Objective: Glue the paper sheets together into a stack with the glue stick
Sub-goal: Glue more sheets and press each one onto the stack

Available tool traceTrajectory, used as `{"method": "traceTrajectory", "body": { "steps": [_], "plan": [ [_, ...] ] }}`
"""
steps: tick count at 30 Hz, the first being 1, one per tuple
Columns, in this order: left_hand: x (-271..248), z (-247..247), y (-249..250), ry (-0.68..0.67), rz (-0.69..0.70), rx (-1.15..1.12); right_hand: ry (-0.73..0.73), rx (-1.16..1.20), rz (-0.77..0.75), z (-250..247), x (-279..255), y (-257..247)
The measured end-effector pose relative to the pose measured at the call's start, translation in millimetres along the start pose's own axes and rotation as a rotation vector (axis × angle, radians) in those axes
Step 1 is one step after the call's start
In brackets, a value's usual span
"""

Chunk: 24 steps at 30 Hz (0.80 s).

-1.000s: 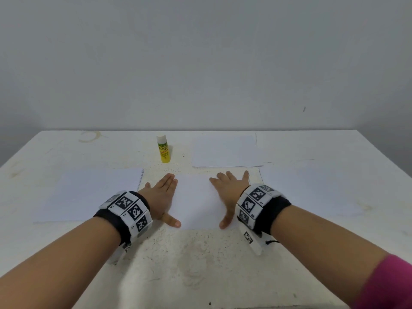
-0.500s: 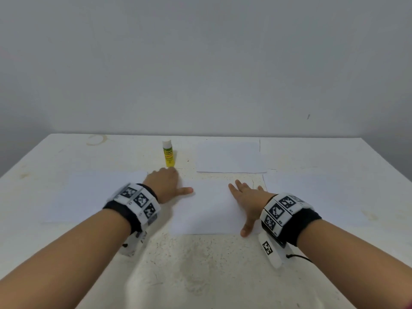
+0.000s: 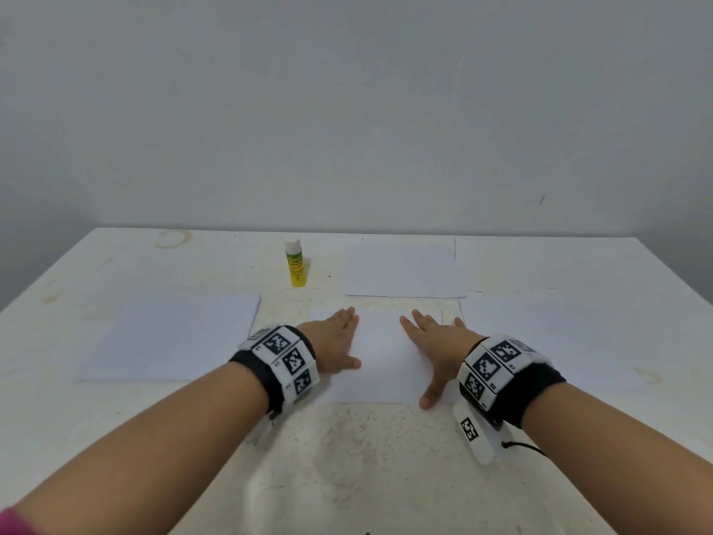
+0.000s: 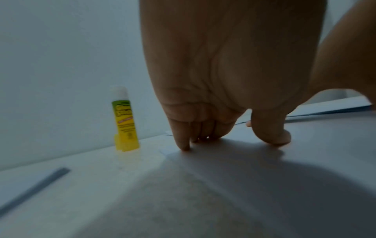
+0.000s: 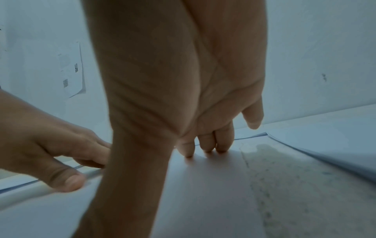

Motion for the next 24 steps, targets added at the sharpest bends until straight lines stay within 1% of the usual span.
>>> {"method": "traceTrajectory", "body": {
  "steps": [4, 7, 9, 11, 13, 17, 24],
  "plan": [
    [-8.9, 0.5, -38.0, -0.023, -0.089, 0.023, 0.004, 0.006, -0.009, 0.0, -0.7, 0.8],
    [-17.3, -0.8, -55.8, -0.024, -0.111, 0.059, 0.004, -0.007, -0.006, 0.0, -0.9, 0.5],
    [-18.7, -2.0, -59.7, 0.008, -0.113, 0.129, 0.004, -0.01, -0.004, 0.1, -1.5, 0.3],
    [-18.1, -3.2, -58.5, 0.068, -0.118, 0.204, 0.002, -0.011, -0.002, -0.2, -2.5, 0.3],
    [-16.2, -0.4, -56.8, 0.104, -0.124, 0.235, -0.002, -0.014, -0.001, -0.4, -2.8, 0.1],
    [-13.1, 7.2, -62.5, 0.048, -0.131, 0.182, -0.008, -0.016, 0.001, -0.7, -2.9, -0.6],
    [-18.6, 2.9, -68.9, -0.058, -0.077, 0.153, -0.015, -0.003, -0.001, 0.4, -3.5, 1.0]
  ]
}}
Point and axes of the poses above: each hand's wrist, its own x-axis towards the middle knuckle, its own z-axis out of the palm, y = z × x, the point moved 6 cm from there along x, towards the middle knuckle, and after that the axes turned 4 degrees about -z, right-handed, at the moved point
